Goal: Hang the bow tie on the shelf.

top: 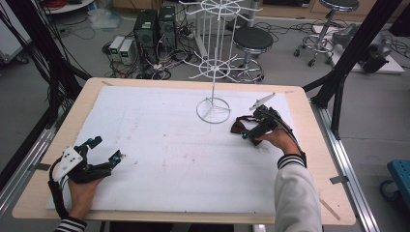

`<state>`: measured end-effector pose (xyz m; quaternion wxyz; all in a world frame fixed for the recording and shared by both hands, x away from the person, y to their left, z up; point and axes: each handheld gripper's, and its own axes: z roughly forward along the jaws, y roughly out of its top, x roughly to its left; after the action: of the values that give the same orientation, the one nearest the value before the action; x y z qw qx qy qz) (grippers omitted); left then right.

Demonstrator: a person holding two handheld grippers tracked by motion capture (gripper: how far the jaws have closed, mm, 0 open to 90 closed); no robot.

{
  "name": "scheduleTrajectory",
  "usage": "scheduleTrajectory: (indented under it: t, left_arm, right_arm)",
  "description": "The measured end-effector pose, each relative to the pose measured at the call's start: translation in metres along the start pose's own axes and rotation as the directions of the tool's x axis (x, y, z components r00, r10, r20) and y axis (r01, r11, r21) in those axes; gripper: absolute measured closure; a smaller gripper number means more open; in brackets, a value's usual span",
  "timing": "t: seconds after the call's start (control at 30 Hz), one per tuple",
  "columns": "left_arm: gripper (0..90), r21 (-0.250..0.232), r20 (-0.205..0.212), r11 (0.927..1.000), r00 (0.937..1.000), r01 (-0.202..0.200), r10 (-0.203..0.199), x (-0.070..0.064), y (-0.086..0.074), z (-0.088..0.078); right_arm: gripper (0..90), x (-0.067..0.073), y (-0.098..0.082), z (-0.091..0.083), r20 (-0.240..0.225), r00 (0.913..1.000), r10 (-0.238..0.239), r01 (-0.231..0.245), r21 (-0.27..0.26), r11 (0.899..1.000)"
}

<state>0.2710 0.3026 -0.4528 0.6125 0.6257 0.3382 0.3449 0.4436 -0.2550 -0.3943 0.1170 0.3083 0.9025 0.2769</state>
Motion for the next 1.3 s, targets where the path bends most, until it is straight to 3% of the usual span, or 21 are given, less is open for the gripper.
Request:
scheduleTrajectory:
  t: [0.07,0.23,0.33,0.47,0.7,0.77,0.93,1.07,1.3]
  left_arm:
    - [11.9,-0.001,0.0,1.0,1.0,0.0,0.0,0.0,0.0,0.0]
    - [11.9,-0.001,0.0,1.0,1.0,0.0,0.0,0.0,0.0,0.0]
    - [11.9,-0.002,0.0,1.0,1.0,0.0,0.0,0.0,0.0,0.0]
    - [11.9,-0.001,0.0,1.0,1.0,0.001,-0.001,0.0,0.0,0.0]
    - [11.9,-0.003,0.0,1.0,1.0,0.002,-0.002,0.0,0.0,0.0]
    - [11.9,-0.003,0.001,1.0,1.0,0.003,-0.003,0.0,0.0,0.0]
    - [11.9,-0.002,0.001,1.0,1.0,0.002,-0.002,0.0,0.0,0.0]
    - [11.9,-0.002,0.001,1.0,1.0,0.002,-0.002,0.0,0.0,0.0]
    - [11.9,-0.002,0.001,1.0,1.0,0.001,-0.001,0.0,0.0,0.0]
  right_arm:
    - [6.0,0.0,0.0,0.001,-0.008,0.9999,-0.007,0.007,0.009,1.0]
    - [7.2,0.0,0.0,0.006,-0.006,0.9999,-0.012,0.012,0.035,0.999]
    - [17.5,-0.001,-0.001,0.009,-0.024,0.9997,0.0,0.001,0.06,0.998]
    - [19.5,-0.001,-0.001,0.012,-0.006,1.0,0.006,-0.006,0.077,0.997]
    - [37.2,-0.002,-0.002,0.017,0.002,1.0,0.005,-0.005,0.122,0.992]
    - [47.4,-0.002,-0.001,0.018,0.001,1.0,-0.008,0.007,0.133,0.991]
    - [55.9,-0.002,-0.001,0.022,0.018,0.9994,-0.03,0.027,0.158,0.987]
    - [74.4,0.0,0.0,0.024,0.021,0.9985,-0.05,0.045,0.175,0.984]
    - [77.0,0.0,0.001,0.022,0.025,0.9983,-0.054,0.049,0.169,0.984]
